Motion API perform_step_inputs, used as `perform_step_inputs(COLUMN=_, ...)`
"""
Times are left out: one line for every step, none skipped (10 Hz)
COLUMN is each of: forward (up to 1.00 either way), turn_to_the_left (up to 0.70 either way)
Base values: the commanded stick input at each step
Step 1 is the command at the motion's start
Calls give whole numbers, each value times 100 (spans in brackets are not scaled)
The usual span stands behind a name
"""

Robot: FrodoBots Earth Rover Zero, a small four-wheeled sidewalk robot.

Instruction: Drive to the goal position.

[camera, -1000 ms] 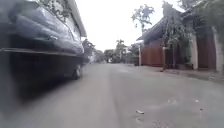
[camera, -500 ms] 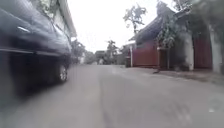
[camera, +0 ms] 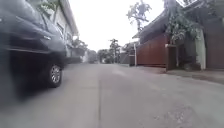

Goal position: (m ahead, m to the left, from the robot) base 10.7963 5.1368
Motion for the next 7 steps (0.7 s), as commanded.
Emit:
perform_step_inputs(forward=100, turn_to_the_left=0)
perform_step_inputs(forward=100, turn_to_the_left=0)
perform_step_inputs(forward=100, turn_to_the_left=0)
perform_step_inputs(forward=100, turn_to_the_left=0)
perform_step_inputs(forward=100, turn_to_the_left=0)
perform_step_inputs(forward=100, turn_to_the_left=0)
perform_step_inputs(forward=100, turn_to_the_left=0)
